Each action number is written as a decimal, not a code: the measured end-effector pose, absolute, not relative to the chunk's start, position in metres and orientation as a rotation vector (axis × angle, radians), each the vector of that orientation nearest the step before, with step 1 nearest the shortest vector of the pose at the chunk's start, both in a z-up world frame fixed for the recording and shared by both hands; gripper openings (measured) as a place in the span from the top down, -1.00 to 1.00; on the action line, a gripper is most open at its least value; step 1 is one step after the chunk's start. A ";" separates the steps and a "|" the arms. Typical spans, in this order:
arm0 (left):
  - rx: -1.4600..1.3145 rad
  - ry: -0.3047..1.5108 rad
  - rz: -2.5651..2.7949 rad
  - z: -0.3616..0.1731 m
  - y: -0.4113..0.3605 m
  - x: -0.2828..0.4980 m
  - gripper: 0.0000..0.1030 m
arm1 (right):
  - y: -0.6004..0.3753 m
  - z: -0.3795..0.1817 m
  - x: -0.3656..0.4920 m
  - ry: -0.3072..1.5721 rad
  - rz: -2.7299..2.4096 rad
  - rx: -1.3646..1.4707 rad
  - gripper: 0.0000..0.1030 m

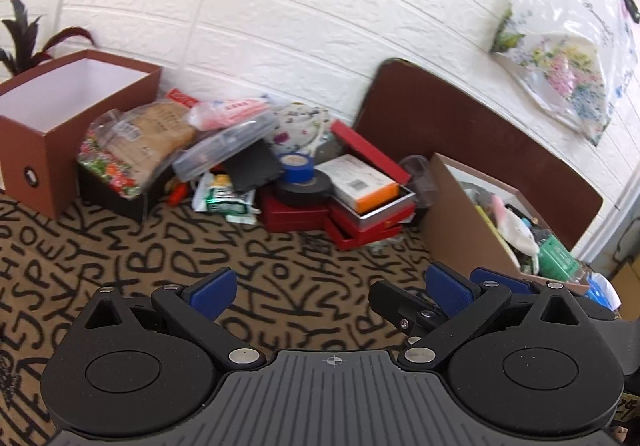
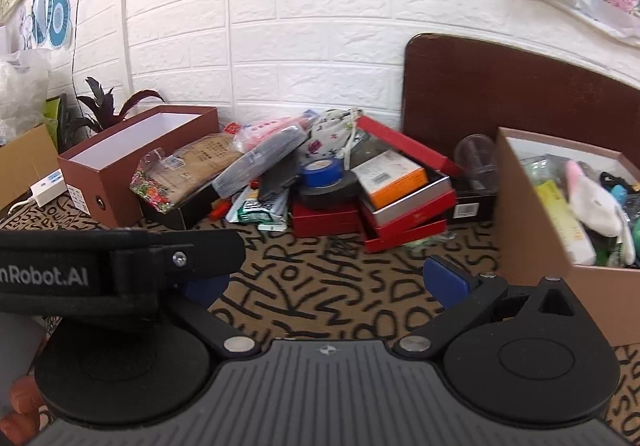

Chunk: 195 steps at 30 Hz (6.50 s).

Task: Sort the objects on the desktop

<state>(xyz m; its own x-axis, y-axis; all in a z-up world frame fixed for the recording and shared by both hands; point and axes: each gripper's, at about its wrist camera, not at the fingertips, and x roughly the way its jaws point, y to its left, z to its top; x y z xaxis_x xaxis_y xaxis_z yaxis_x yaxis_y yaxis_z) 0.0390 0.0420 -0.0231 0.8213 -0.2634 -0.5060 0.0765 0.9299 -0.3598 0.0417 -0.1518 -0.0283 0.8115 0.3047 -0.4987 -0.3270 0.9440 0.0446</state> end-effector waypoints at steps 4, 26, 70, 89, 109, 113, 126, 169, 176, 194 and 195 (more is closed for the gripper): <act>-0.346 0.588 -0.184 -0.027 0.058 0.052 -1.00 | -0.139 -0.033 0.053 0.534 0.335 -0.037 -0.99; -0.359 0.643 -0.323 -0.049 0.040 0.182 -0.72 | -0.151 -0.047 0.153 0.427 0.192 -0.216 -0.77; -0.422 0.751 -0.278 -0.095 0.032 0.248 -0.45 | -0.132 -0.080 0.208 0.468 0.290 -0.347 -0.38; -0.436 0.880 -0.319 -0.116 0.049 0.113 -0.73 | -0.158 -0.102 0.081 0.667 0.443 -0.172 -0.37; -0.307 0.968 -0.400 -0.123 0.021 0.073 -0.37 | -0.146 -0.107 0.013 0.745 0.538 -0.178 -0.66; -0.345 0.969 -0.377 -0.124 0.023 0.076 -0.44 | -0.141 -0.111 0.012 0.754 0.534 -0.181 -0.66; -0.309 0.963 -0.389 -0.125 0.015 0.084 -0.39 | -0.133 -0.123 0.027 0.774 0.473 -0.163 -0.40; -0.322 0.707 -0.717 0.027 -0.227 0.248 -0.35 | -0.357 0.017 0.136 0.434 0.061 -0.022 -0.39; -0.336 0.770 -0.715 0.010 -0.260 0.303 -0.35 | -0.392 0.007 0.189 0.506 0.055 0.002 -0.39; -0.329 0.770 -0.646 -0.011 -0.256 0.340 -0.96 | -0.397 -0.024 0.237 0.557 -0.002 -0.052 -0.93; -0.319 0.776 -0.656 -0.011 -0.255 0.337 -1.00 | -0.398 -0.024 0.235 0.554 0.001 -0.048 -0.94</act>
